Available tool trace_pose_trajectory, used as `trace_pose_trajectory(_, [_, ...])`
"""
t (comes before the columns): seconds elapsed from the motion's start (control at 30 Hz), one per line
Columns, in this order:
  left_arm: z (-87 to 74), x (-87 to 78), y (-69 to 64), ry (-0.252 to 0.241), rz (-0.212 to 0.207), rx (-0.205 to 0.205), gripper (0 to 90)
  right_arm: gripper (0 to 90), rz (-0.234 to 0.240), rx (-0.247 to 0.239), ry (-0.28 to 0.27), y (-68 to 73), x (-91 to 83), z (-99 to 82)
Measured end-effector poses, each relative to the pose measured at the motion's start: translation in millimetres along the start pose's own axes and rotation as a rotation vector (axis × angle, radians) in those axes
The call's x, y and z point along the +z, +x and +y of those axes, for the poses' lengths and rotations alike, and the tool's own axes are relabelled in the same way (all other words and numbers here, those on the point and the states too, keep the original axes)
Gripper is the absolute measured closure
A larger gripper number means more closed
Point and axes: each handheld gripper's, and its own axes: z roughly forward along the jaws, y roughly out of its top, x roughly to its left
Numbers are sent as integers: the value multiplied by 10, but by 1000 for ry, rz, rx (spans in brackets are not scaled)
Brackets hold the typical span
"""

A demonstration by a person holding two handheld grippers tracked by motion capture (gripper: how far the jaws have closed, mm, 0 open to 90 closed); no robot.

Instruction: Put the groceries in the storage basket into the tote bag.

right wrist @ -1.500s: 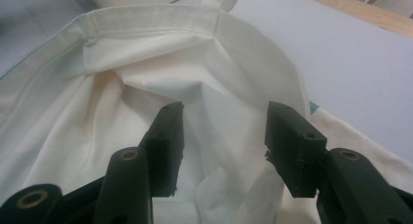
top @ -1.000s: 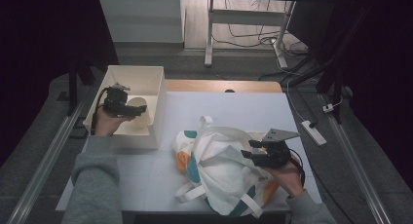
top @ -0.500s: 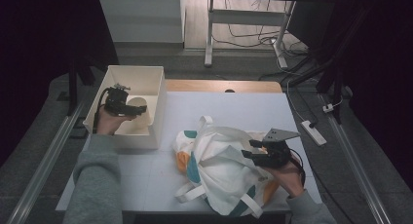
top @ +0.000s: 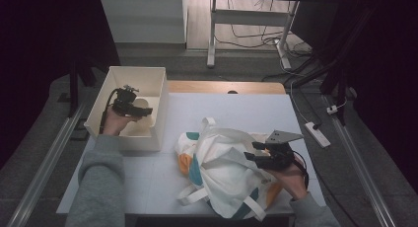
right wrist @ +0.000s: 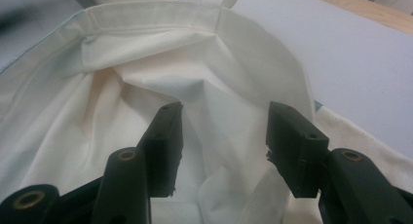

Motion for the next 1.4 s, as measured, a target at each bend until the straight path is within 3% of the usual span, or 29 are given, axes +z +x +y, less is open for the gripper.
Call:
trace_pose_trajectory(0.2, [14, -101, 26, -36, -9, -22, 194, 483, 0, -2, -3, 4, -7, 3])
trace_pose_trajectory(0.57, [-10, -670, -32, -238, -66, -62, 194, 483, -7, 5, -17, -11, -33, 3])
trace_pose_trajectory(0.73, [-26, -891, -103, -306, -86, -43, 194, 482, -11, 7, -22, -17, -44, 6])
trace_pose_trajectory(0.97, [-37, -1046, -200, -335, -93, 0, 194, 482, -12, 9, -18, -25, -38, -2])
trace_pose_trajectory(1.07, [-41, -1066, -215, -344, -123, 3, 194, 482, -12, 12, -17, -32, -37, -6])
trace_pose_trajectory(1.4, [-51, -1200, -269, -416, -153, 2, 194, 482, -13, 11, -17, -33, -33, -7])
